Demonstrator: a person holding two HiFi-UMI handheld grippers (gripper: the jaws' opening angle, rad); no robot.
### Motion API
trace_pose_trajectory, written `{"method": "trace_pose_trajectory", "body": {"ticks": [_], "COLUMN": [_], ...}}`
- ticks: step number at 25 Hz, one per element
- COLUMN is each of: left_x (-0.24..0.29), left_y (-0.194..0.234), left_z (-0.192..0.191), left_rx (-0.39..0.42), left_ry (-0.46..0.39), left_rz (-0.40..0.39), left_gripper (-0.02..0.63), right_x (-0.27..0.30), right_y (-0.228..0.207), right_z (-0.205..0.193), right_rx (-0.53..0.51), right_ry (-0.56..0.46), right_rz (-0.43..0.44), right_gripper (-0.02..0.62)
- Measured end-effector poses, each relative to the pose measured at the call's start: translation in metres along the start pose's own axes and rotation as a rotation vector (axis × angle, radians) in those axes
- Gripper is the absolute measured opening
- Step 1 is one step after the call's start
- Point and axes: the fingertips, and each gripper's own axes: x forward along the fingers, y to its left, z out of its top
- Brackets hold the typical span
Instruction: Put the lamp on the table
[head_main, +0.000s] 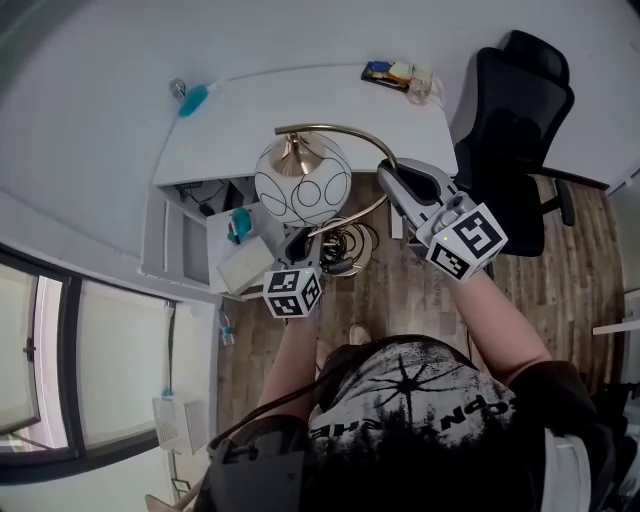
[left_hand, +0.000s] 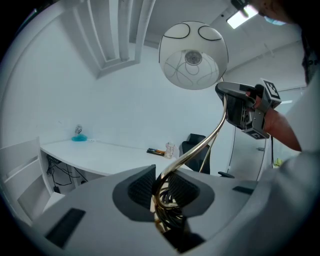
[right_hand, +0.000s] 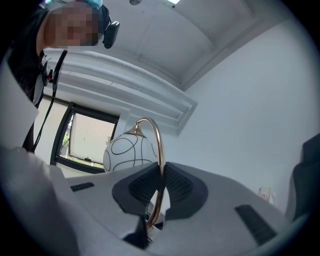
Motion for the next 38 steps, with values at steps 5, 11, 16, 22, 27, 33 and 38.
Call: {"method": "trace_pose_trajectory", "body": {"ticks": [5,11,16,22,27,33,38], "left_x": [0.006,0.013,0.023,0.046,0.075,0.124,0.159], "left_y": [0.025,0.044,0.054,0.065,0.08,0.104,0.12], "left_z": [0.003,0.014,0.017,0.021,0.029,0.051,0.064], "left_rx": [0.003,0.01,0.018,0.014,0.017,0.02,0.01], "left_ry": [0.007,-0.006,0.001,0.008,0.008,0.014,-0.001], "left_rz": [-0.013,-0.019,-0.021,-0.025,-0.007,0.037,0.081], "left_gripper": [0.081,0.081,0.081,0.081,0.081,0.081,0.081], "right_x": [0.024,0.043,0.054,0.072,0.094,0.139,0.17], "right_y": [0.001,0.0,-0.009,-0.028,-0.056,-0.107,-0.139], "right_z": [-0.008,-0.009,-0.014,-0.02,-0.029,-0.034,-0.038], "right_rx": [0.002,0.0,0.003,0.008,0.019,0.03,0.027], "right_ry": [0.007,-0.004,0.001,-0.005,-0.009,-0.009,-0.013], "right_rz": [-0.013,-0.022,-0.028,-0.032,-0.015,0.038,0.084], "right_gripper": [0.04,0.04,0.04,0.04,0.04,0.04,0.04]}}
